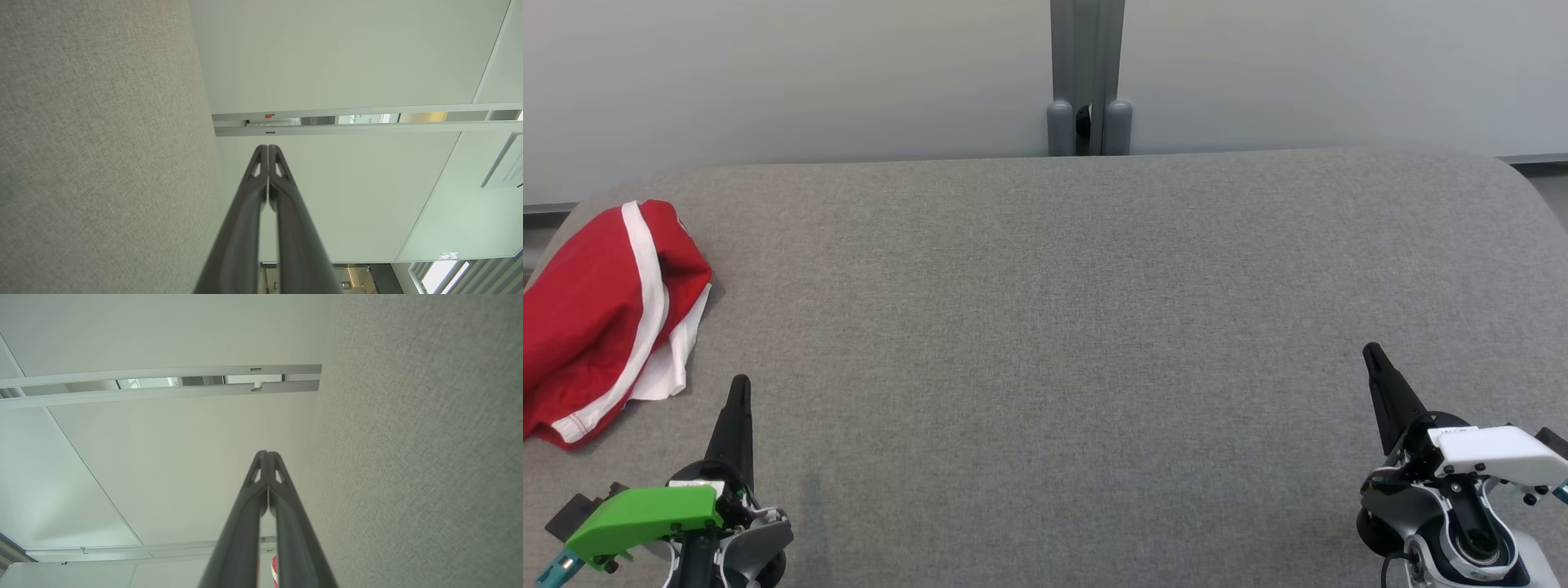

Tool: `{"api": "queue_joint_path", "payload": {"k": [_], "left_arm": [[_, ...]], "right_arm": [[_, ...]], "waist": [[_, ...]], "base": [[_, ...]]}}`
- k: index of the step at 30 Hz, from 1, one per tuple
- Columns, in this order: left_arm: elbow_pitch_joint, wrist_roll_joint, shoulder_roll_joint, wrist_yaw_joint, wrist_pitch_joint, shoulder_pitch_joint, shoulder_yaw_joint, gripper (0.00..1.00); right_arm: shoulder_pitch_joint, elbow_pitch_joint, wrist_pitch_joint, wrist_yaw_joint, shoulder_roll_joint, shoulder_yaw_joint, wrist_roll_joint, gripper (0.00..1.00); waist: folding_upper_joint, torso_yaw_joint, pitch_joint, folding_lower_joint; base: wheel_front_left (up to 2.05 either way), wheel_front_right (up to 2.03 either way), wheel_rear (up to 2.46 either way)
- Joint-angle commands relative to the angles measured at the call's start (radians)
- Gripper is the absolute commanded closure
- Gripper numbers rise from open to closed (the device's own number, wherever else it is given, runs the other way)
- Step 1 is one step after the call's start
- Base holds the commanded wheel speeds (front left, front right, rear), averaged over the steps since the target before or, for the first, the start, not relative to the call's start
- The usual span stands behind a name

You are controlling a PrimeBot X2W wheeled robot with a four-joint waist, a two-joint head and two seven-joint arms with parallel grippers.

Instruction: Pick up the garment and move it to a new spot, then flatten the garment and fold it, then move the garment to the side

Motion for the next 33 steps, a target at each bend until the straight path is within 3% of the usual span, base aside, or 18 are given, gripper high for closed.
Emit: {"api": "queue_joint_path", "payload": {"k": [1, 30, 31, 33], "left_arm": [[-0.002, -0.001, 0.006, -0.005, 0.003, -0.012, 0.002, 1.0], [-0.002, -0.001, 0.006, -0.005, 0.003, -0.012, 0.002, 1.0], [0.0, 0.0, 0.0, 0.0, 0.0, 0.0, 0.0, 0.0], [0.016, 0.001, -0.002, 0.001, -0.002, 0.01, -0.001, 0.0]], "right_arm": [[0.007, -0.004, 0.003, 0.0, -0.004, -0.001, 0.007, 1.0], [0.007, -0.004, 0.003, 0.0, -0.004, -0.001, 0.007, 1.0], [0.0, 0.0, 0.0, 0.0, 0.0, 0.0, 0.0, 0.0], [0.007, 0.015, -0.001, 0.0, 0.005, 0.001, -0.002, 0.0]], "waist": [[0.0, 0.0, 0.0, 0.0], [0.0, 0.0, 0.0, 0.0], [0.0, 0.0, 0.0, 0.0], [0.0, 0.0, 0.0, 0.0]], "base": [[0.0, 0.0, 0.0], [0.0, 0.0, 0.0], [0.0, 0.0, 0.0], [0.0, 0.0, 0.0]]}}
